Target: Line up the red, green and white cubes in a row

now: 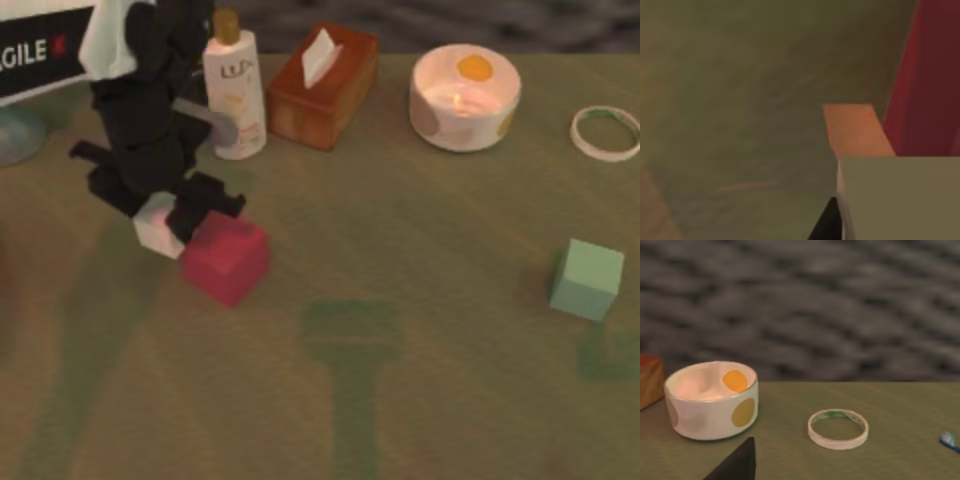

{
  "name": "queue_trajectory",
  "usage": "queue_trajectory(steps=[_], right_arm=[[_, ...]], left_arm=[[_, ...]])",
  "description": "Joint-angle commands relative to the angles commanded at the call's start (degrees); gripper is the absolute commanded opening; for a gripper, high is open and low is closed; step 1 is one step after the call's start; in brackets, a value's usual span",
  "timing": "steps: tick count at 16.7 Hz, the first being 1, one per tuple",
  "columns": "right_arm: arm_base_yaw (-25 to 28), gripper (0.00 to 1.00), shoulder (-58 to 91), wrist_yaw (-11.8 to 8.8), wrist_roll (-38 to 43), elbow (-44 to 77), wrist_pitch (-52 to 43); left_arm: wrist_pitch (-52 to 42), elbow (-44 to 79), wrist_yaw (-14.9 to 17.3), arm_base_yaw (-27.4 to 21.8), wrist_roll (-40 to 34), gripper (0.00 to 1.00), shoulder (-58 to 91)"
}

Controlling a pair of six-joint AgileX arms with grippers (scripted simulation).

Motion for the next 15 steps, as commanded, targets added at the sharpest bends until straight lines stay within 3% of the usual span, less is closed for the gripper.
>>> queue_trajectory(steps=[10,15], right_arm=[[0.0,1.0,0.0,0.0,0.0,0.0,0.0],[0.0,1.0,0.0,0.0,0.0,0.0,0.0]], left_arm=[[-7.6,12.1,-0.9,-30.3,-53.3,0.0,6.5],[-8.5,15.0,-1.6,-39.5,-66.5,0.0,6.3]])
